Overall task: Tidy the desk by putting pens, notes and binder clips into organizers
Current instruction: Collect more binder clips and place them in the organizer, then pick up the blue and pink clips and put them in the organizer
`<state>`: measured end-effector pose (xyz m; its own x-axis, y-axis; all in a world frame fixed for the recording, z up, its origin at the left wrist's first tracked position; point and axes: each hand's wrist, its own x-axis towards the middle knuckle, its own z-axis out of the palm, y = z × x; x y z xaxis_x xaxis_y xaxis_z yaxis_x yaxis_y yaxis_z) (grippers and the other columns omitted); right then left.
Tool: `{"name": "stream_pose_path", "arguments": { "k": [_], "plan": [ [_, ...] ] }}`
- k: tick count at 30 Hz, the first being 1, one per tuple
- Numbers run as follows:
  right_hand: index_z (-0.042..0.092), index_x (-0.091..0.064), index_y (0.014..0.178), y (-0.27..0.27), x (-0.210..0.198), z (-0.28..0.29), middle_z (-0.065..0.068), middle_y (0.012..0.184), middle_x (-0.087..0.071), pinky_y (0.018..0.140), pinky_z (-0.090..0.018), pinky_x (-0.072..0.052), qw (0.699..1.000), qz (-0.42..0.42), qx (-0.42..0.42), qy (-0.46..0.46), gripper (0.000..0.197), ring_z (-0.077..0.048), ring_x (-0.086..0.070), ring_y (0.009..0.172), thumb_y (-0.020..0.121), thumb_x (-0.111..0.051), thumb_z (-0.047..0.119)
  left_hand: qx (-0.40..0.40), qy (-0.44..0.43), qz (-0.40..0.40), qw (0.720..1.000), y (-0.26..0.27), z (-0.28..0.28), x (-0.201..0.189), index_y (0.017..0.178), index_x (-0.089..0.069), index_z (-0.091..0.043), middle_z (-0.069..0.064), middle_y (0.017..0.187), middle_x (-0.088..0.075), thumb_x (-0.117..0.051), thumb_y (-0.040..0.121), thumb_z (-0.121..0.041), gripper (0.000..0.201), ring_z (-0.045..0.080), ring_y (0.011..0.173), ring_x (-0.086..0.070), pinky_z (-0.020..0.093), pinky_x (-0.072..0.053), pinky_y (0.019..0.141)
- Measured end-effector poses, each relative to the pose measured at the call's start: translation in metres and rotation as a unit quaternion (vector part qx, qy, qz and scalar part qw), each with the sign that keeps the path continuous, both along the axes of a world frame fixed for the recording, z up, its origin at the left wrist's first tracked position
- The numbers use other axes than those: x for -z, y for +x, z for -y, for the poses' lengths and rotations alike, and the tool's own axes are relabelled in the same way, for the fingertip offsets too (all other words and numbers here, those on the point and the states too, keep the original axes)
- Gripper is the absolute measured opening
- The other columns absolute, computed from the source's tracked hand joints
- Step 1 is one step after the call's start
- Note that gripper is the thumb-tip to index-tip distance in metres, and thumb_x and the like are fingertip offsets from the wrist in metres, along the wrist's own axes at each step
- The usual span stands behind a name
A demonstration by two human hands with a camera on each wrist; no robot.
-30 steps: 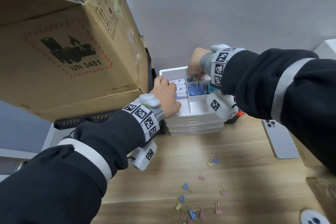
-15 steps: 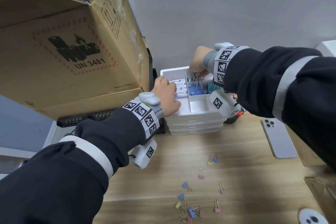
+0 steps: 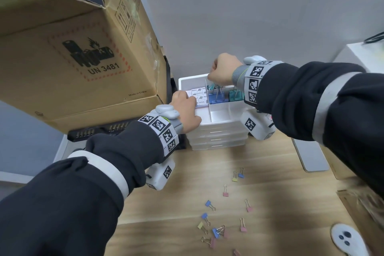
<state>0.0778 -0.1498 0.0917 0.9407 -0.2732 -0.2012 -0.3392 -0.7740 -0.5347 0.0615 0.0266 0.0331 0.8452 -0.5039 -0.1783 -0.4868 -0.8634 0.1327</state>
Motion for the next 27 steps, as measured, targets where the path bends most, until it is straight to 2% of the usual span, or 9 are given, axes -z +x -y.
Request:
{"name": "stream_pose_path", "arguments": {
  "k": [3, 5, 6, 8, 13, 16, 19, 23, 27],
  "plan": [
    [0.014, -0.069, 0.091, -0.020, 0.002, -0.003, 0.000, 0.088, -0.065, 0.072, -0.022, -0.047, 0.996, 0.078, -0.019, 0.038, 0.016, -0.020, -0.060, 0.084, 0.083, -0.056, 0.009, 0.003, -0.003, 0.010, 1.000, -0.013, -0.004, -0.001, 0.111, -0.058, -0.012, 0.009, 0.117, -0.048, -0.056, 0.080, -0.026, 0.034, 0.028, 0.119, -0.039, 0.044, -0.048, 0.091],
    [0.017, -0.070, 0.095, -0.034, 0.002, -0.008, 0.004, 0.086, -0.067, 0.065, -0.016, -0.046, 0.990, 0.126, -0.028, 0.048, 0.022, -0.016, -0.059, 0.081, 0.082, -0.054, 0.009, 0.007, -0.016, 0.023, 1.000, -0.022, -0.005, -0.001, 0.111, -0.059, -0.012, 0.009, 0.117, -0.049, -0.056, 0.081, -0.025, 0.032, 0.029, 0.116, -0.041, 0.042, -0.047, 0.089],
    [0.018, -0.070, 0.095, -0.041, 0.003, -0.011, 0.005, 0.085, -0.067, 0.065, -0.017, -0.046, 0.987, 0.150, -0.029, 0.049, 0.023, -0.016, -0.060, 0.079, 0.081, -0.053, 0.009, 0.010, -0.024, 0.032, 0.999, -0.027, -0.006, -0.001, 0.110, -0.060, -0.012, 0.009, 0.116, -0.050, -0.056, 0.081, -0.024, 0.031, 0.029, 0.114, -0.041, 0.041, -0.047, 0.088],
    [0.020, -0.069, 0.092, -0.059, 0.009, -0.017, 0.005, 0.081, -0.067, 0.073, -0.027, -0.052, 0.981, 0.181, -0.034, 0.063, 0.022, -0.018, -0.063, 0.079, 0.080, -0.053, 0.011, 0.013, -0.036, 0.045, 0.998, -0.041, -0.007, 0.003, 0.107, -0.062, -0.012, 0.009, 0.114, -0.052, -0.056, 0.082, -0.024, 0.028, 0.030, 0.111, -0.042, 0.040, -0.046, 0.085],
    [0.025, -0.065, 0.084, -0.102, 0.040, -0.028, 0.008, 0.074, -0.065, 0.075, -0.034, -0.055, 0.982, 0.154, -0.082, 0.077, 0.016, -0.020, -0.064, 0.077, 0.077, -0.055, 0.014, 0.050, -0.062, 0.039, 0.996, -0.075, -0.013, 0.023, 0.094, -0.063, -0.013, 0.007, 0.100, -0.056, -0.054, 0.082, -0.022, 0.018, 0.030, 0.101, -0.047, 0.041, -0.046, 0.083],
    [0.019, -0.069, 0.083, -0.126, 0.066, -0.030, 0.004, 0.070, -0.066, 0.069, -0.032, -0.053, 0.982, 0.144, -0.110, 0.060, 0.015, -0.019, -0.059, 0.068, 0.076, -0.057, 0.012, 0.057, -0.056, -0.045, 0.996, -0.091, -0.019, 0.040, 0.084, -0.056, -0.018, 0.001, 0.087, -0.060, -0.053, 0.080, -0.023, 0.007, 0.027, 0.084, -0.057, 0.038, -0.051, 0.072],
    [0.020, -0.068, 0.080, -0.154, 0.098, -0.033, 0.004, 0.070, -0.067, 0.067, -0.029, -0.053, 0.986, 0.089, -0.130, 0.059, 0.011, -0.017, -0.060, 0.065, 0.077, -0.059, 0.014, 0.052, 0.039, -0.122, 0.990, -0.115, -0.029, 0.068, 0.087, -0.059, -0.018, 0.002, 0.086, -0.065, -0.053, 0.080, -0.029, 0.014, 0.026, 0.079, -0.061, 0.034, -0.052, 0.068],
    [0.023, -0.064, 0.082, -0.184, 0.150, -0.026, 0.007, 0.072, -0.069, 0.064, -0.025, -0.051, 0.981, -0.106, -0.156, 0.034, 0.010, -0.011, -0.064, 0.065, 0.078, -0.060, 0.014, 0.043, 0.131, -0.201, 0.970, -0.146, -0.047, 0.110, 0.099, -0.067, -0.008, 0.010, 0.098, -0.070, -0.056, 0.085, -0.021, 0.022, 0.028, 0.084, -0.062, 0.033, -0.051, 0.073],
    [0.016, -0.062, 0.073, -0.215, 0.203, -0.018, 0.001, 0.070, -0.062, 0.054, -0.025, -0.043, 0.965, -0.223, -0.129, -0.039, 0.009, -0.022, -0.059, 0.070, 0.082, -0.060, 0.013, 0.029, 0.161, -0.256, 0.953, -0.168, -0.066, 0.141, 0.099, -0.069, -0.006, 0.011, 0.099, -0.072, -0.059, 0.085, -0.017, 0.021, 0.025, 0.076, -0.058, 0.031, -0.047, 0.066]
  ]
}}
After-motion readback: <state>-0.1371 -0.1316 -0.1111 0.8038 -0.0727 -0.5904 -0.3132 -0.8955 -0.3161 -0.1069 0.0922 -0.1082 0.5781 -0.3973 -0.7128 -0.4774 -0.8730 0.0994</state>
